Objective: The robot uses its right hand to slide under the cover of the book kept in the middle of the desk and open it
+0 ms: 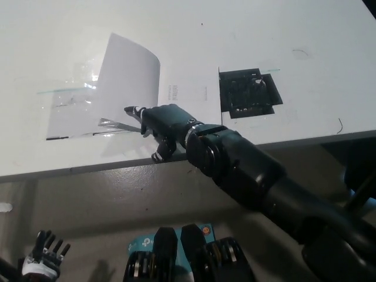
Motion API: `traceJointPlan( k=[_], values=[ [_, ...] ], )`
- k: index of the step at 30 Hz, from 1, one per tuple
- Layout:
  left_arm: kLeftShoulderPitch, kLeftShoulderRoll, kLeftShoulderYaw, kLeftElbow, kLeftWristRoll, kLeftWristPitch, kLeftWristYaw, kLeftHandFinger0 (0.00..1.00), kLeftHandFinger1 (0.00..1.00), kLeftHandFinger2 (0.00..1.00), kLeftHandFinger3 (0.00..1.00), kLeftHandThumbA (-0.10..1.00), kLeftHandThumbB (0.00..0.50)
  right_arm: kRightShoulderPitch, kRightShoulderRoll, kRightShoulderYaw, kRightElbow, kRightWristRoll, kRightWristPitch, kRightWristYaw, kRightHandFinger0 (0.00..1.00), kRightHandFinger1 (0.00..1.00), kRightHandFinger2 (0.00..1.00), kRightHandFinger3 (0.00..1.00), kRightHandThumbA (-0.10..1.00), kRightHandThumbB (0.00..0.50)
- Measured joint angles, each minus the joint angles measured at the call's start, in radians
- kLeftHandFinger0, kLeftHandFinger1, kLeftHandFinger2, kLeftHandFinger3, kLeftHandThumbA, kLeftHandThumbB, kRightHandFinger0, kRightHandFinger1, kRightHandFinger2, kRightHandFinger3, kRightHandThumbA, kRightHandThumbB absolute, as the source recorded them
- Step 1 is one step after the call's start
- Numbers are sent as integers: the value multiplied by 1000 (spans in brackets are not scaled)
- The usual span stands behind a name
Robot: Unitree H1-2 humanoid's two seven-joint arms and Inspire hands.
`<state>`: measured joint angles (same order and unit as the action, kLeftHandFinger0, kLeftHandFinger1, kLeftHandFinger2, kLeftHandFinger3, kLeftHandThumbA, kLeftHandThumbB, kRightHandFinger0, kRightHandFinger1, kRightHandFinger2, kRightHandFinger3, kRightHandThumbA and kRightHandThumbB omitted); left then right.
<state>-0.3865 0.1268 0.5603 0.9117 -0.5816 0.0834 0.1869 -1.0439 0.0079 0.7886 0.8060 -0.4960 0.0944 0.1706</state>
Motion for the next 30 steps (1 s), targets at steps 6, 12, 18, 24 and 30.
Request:
traceJointPlan(
  k=[6,12,18,24,30],
  values=[
    [3,-5,6,10,-4,-3,-2,707,796,775,740,975,179,-3,-6,-46,-26,1,4,54,995,1000,1000,1000,1000,325],
    [13,-8,17,37,-8,-13,-5,685,794,783,755,999,196,-45,-67,-170,-185,28,56,158,928,868,898,1000,1000,331],
    [25,-15,25,40,-8,-24,-5,671,784,790,777,1000,194,-70,-119,-252,-273,58,103,244,719,748,809,1000,1000,336],
    [32,-25,41,42,-13,-31,-15,694,787,828,844,1000,183,-57,-156,-317,-412,84,172,316,654,682,744,1000,1000,314],
    [49,-30,52,39,-23,-31,-25,719,806,821,858,1000,168,30,-191,-428,-546,136,233,348,571,672,732,942,1000,287]
  ],
)
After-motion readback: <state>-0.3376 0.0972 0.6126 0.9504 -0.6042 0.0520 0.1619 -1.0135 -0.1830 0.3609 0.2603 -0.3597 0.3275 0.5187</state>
